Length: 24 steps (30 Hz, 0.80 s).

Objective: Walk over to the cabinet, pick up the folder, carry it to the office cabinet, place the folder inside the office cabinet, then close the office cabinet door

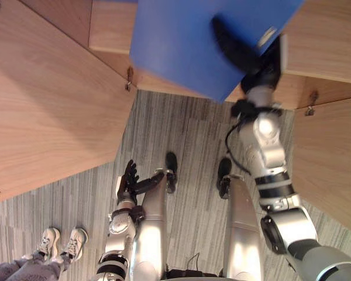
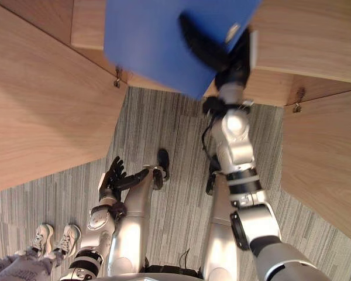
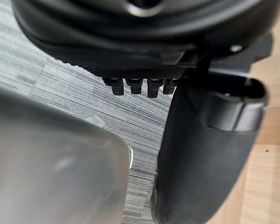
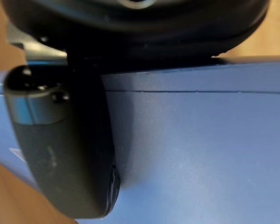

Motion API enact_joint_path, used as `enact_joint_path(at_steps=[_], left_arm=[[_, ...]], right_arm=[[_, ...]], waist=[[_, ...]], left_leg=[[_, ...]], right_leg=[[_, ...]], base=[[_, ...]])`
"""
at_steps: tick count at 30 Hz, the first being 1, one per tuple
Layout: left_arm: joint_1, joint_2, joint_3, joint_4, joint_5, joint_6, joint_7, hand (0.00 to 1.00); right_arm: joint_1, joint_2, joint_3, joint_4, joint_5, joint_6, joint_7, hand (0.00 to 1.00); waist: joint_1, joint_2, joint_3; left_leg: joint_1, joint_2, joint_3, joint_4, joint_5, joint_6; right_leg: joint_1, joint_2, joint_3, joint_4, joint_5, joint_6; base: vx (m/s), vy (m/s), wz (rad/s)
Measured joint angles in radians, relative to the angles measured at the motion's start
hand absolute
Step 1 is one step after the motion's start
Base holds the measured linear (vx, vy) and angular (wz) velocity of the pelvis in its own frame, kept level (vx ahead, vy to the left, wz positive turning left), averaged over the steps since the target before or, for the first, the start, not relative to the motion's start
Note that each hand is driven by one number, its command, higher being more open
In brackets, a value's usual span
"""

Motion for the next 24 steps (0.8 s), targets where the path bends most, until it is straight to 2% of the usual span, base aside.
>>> enact_joint_path(at_steps=[5,6,9,14,19,21,24], left_arm=[[-0.012,-0.009,-0.002,-0.006,-0.027,-0.001,0.036,1.00],[-0.012,-0.013,-0.006,-0.011,-0.027,-0.001,0.045,1.00],[-0.013,-0.022,-0.022,-0.035,-0.026,0.000,0.076,1.00],[-0.021,-0.023,-0.046,-0.054,-0.025,0.000,0.096,1.00],[-0.020,-0.035,-0.057,-0.100,-0.025,0.000,0.102,1.00],[-0.020,-0.042,-0.058,-0.110,-0.025,-0.002,0.101,1.00],[-0.020,-0.041,-0.057,-0.107,-0.025,-0.002,0.101,1.00]], right_arm=[[-0.095,0.057,-0.133,0.046,0.186,-0.078,-0.106,0.00],[-0.113,0.071,-0.167,0.058,0.239,-0.103,-0.133,1.00],[-0.162,0.099,-0.256,0.076,0.347,-0.165,-0.193,1.00],[-0.242,0.096,-0.312,0.165,0.487,-0.191,-0.218,1.00],[-0.315,0.055,-0.277,0.226,0.556,-0.184,-0.211,1.00],[-0.332,-0.014,-0.212,0.258,0.556,-0.140,-0.183,1.00],[-0.358,-0.050,-0.179,0.286,0.555,-0.115,-0.146,1.00]], waist=[[0.012,0.000,0.000],[0.017,0.000,0.000],[0.031,0.000,0.000],[0.036,0.000,0.000],[0.036,0.000,0.000],[0.032,0.000,0.000],[0.027,-0.001,0.000]], left_leg=[[-0.025,0.001,-0.019,0.021,-0.007,-0.012],[-0.028,0.001,-0.023,0.021,-0.010,-0.017],[-0.044,-0.003,-0.032,0.020,-0.007,-0.021],[-0.050,-0.011,-0.049,0.007,0.007,-0.023],[-0.051,-0.015,-0.061,-0.009,0.019,-0.032],[-0.052,-0.016,-0.066,-0.013,0.023,-0.036],[-0.052,-0.016,-0.068,-0.013,0.024,-0.036]], right_leg=[[-0.018,-0.001,-0.015,0.027,-0.017,-0.004],[-0.020,-0.001,-0.019,0.028,-0.019,-0.006],[-0.033,-0.006,-0.029,0.036,-0.024,-0.014],[-0.037,-0.015,-0.049,0.042,-0.034,-0.025],[-0.037,-0.019,-0.064,0.041,-0.037,-0.029],[-0.036,-0.020,-0.069,0.040,-0.037,-0.029],[-0.035,-0.020,-0.071,0.039,-0.037,-0.029]], base=[[-0.01,-0.062,0.06],[-0.01,-0.045,0.05],[0.00,-0.055,0.09],[0.02,-0.066,0.12],[-0.01,-0.053,0.08],[-0.03,-0.040,0.05],[0.00,0.000,0.00]])
